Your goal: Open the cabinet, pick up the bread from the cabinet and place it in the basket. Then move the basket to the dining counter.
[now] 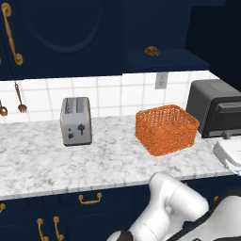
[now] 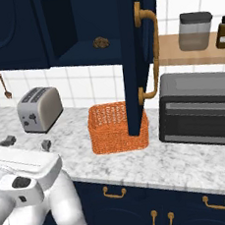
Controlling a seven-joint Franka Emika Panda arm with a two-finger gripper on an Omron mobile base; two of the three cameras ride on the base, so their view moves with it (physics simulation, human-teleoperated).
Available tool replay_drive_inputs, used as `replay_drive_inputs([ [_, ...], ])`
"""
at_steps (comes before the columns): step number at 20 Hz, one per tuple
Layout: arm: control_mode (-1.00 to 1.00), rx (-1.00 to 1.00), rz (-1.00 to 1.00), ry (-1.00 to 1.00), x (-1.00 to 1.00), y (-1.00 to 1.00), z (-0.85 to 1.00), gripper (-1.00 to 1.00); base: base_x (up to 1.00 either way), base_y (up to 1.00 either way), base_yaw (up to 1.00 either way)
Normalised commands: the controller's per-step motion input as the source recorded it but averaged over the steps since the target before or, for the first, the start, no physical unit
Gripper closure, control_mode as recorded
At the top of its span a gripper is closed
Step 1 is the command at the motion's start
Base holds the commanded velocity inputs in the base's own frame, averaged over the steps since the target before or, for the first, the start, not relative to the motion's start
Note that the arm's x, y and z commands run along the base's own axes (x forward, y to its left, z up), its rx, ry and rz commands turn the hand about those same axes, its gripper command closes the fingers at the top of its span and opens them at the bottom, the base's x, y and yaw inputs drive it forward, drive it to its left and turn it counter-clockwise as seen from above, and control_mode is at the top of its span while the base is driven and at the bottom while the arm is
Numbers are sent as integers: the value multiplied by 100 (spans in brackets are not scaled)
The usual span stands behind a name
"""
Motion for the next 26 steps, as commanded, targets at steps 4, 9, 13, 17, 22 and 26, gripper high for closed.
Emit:
replay_drive_inputs([
  [4, -100, -19, -33, 66, 74, 11, 69, -100, 0, 0, 0],
  [9, -100, -14, -9, 56, 90, 4, 46, -100, 0, 0, 0],
  [13, -100, -1, 0, 26, 36, 0, 64, -100, 0, 0, 0],
  [17, -100, 2, 4, 12, 39, 0, 38, -100, 0, 0, 0],
  [22, -100, 9, 12, -2, 73, -5, -18, -100, 0, 0, 0],
  [26, -100, 13, 12, -7, 91, -30, -4, -100, 0, 0, 0],
])
